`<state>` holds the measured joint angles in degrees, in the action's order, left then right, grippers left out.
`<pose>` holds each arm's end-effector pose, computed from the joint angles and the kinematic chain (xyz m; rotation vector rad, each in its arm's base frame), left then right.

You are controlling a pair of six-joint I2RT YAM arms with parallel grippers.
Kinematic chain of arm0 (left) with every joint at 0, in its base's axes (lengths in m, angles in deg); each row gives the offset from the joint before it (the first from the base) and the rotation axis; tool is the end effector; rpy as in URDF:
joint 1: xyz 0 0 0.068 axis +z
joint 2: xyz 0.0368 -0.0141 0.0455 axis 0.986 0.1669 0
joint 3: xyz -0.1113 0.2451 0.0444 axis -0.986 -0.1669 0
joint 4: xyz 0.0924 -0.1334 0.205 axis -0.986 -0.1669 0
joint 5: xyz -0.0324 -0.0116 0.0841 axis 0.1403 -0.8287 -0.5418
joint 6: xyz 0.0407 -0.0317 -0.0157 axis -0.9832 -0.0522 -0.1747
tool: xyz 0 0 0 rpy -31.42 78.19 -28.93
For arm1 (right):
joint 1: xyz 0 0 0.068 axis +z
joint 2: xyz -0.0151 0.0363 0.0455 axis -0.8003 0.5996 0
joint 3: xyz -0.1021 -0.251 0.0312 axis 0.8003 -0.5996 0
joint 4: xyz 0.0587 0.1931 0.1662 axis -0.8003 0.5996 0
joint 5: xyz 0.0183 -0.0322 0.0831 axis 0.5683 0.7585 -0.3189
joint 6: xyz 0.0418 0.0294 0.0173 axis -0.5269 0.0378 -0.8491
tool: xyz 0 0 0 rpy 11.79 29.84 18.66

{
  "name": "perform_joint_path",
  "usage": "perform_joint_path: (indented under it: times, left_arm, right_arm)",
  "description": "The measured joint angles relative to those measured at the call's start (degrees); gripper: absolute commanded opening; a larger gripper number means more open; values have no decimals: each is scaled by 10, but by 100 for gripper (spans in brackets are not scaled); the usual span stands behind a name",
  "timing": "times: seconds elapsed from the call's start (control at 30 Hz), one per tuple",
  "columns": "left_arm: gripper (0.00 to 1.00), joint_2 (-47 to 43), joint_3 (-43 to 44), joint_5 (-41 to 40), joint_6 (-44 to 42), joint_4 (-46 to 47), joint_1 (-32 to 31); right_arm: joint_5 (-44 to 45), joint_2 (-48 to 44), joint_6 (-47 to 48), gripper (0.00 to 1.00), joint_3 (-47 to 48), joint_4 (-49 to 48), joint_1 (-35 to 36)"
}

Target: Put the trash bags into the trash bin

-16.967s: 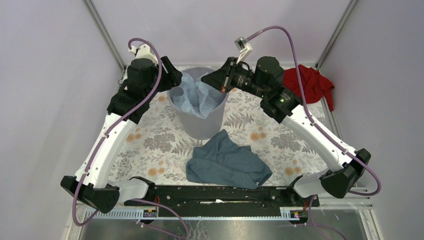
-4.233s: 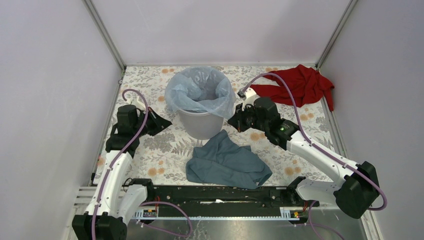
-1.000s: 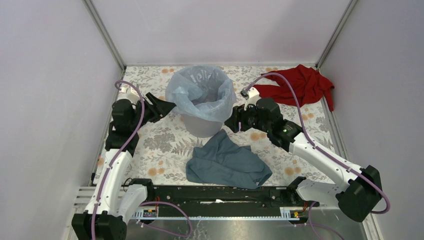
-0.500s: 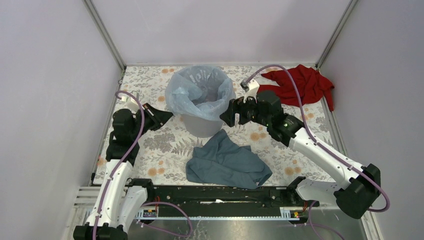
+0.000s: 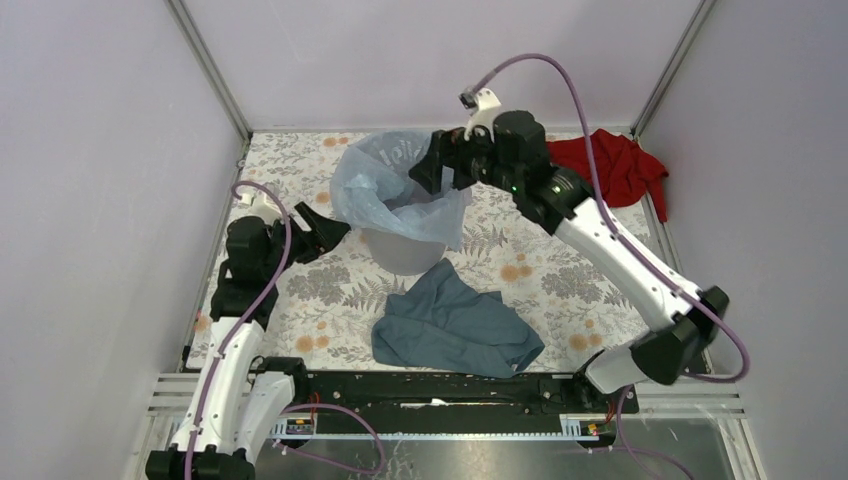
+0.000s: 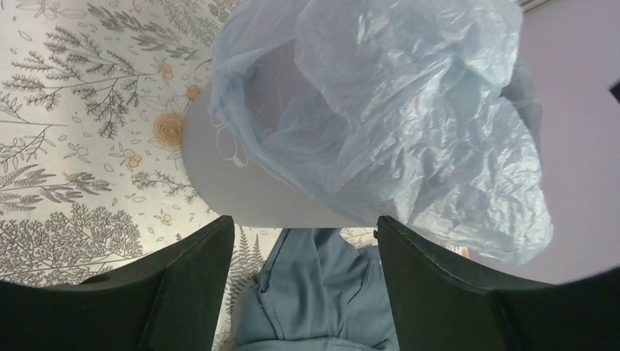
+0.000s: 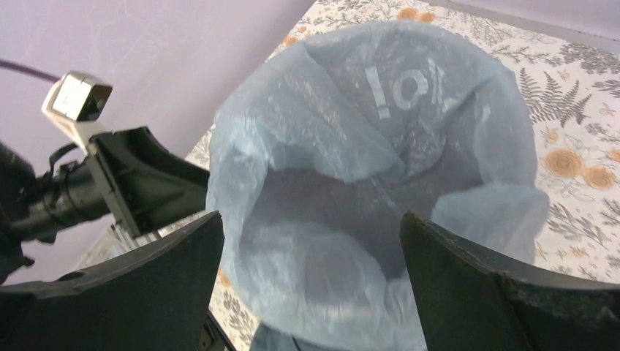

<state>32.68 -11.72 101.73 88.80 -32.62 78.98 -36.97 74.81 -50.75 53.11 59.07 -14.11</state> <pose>0.1732 -0.0186 0.2989 -0.3477 1.9516 -0.8564 0.2497 0.2109 0.4411 -0.4781 1.7507 0.8749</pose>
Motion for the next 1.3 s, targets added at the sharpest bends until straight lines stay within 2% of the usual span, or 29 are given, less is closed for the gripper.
perform_joint_path:
  times: [0.1, 0.2, 0.27, 0.43, 0.63, 0.8, 1.0, 1.17, 1.3]
  left_arm:
    - [76, 12, 12, 1, -11, -2, 0]
    - [64, 61, 32, 21, -20, 8, 0]
    - [57, 97, 35, 31, -19, 23, 0]
    - [54, 164, 34, 46, -3, 56, 0]
    - [52, 211, 8, 64, 44, 142, 0]
    - [51, 255, -28, 67, 73, 198, -4]
    - [52, 274, -79, 65, 93, 223, -21]
    - [54, 269, -94, 63, 92, 225, -23]
    - [62, 234, -99, 58, 79, 196, -23]
  right_arm:
    - [0, 64, -13, 75, 60, 10, 0]
    - [0, 130, -28, 66, 116, 30, 0]
    - [3, 178, -34, 65, 166, 51, 2]
    - [32, 289, -29, 64, 289, 110, 12]
    - [71, 354, -16, 63, 322, 157, 42]
    - [82, 396, -12, 66, 322, 163, 62]
    - [83, 434, -9, 84, 322, 165, 68]
    - [106, 417, 9, 99, 319, 174, 67]
    - [130, 367, 33, 100, 306, 178, 67]
